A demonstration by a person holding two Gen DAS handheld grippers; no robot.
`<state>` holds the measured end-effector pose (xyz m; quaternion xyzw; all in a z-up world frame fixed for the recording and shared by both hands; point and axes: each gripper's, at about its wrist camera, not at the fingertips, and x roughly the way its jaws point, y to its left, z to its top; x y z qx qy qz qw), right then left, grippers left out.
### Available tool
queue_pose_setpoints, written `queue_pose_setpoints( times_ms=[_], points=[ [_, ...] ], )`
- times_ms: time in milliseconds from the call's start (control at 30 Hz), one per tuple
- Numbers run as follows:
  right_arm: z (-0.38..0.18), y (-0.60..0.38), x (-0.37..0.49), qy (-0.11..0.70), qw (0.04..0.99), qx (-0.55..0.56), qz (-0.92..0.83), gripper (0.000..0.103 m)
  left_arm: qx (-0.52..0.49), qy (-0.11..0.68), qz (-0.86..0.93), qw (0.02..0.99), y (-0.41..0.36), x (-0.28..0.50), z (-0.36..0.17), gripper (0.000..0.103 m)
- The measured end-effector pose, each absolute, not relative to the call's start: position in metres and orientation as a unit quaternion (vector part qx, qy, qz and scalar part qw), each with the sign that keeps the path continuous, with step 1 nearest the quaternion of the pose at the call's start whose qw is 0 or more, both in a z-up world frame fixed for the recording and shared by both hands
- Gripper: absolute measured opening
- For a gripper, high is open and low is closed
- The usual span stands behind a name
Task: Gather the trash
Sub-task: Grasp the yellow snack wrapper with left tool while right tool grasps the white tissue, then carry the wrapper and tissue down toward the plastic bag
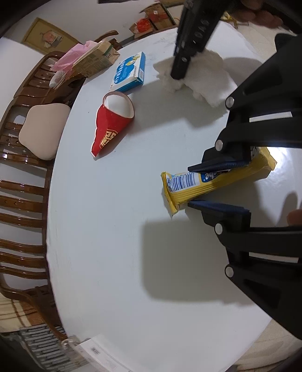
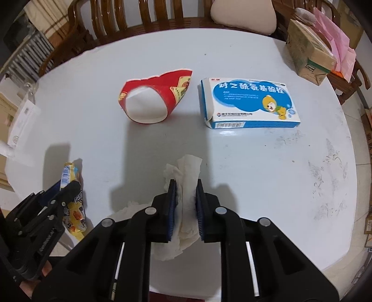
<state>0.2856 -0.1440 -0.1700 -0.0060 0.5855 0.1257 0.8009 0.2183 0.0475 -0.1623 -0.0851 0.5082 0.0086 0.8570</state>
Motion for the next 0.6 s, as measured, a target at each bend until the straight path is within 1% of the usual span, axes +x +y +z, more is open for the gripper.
queue_pose_setpoints(
  times_ms=[200, 600],
  points=[
    [-0.14, -0.16, 0.268, 0.559, 0.818, 0.009, 0.137, 0.015, -0.052, 0.491, 0.016, 0.869, 0.038, 0.207, -0.15, 0.024],
    [-0.078, -0.177, 0.22, 0.487, 0.856, -0.005, 0.173, 0.015, -0.012, 0.435, 0.014, 0.9, 0.017, 0.165, -0.104, 0.024]
  ],
)
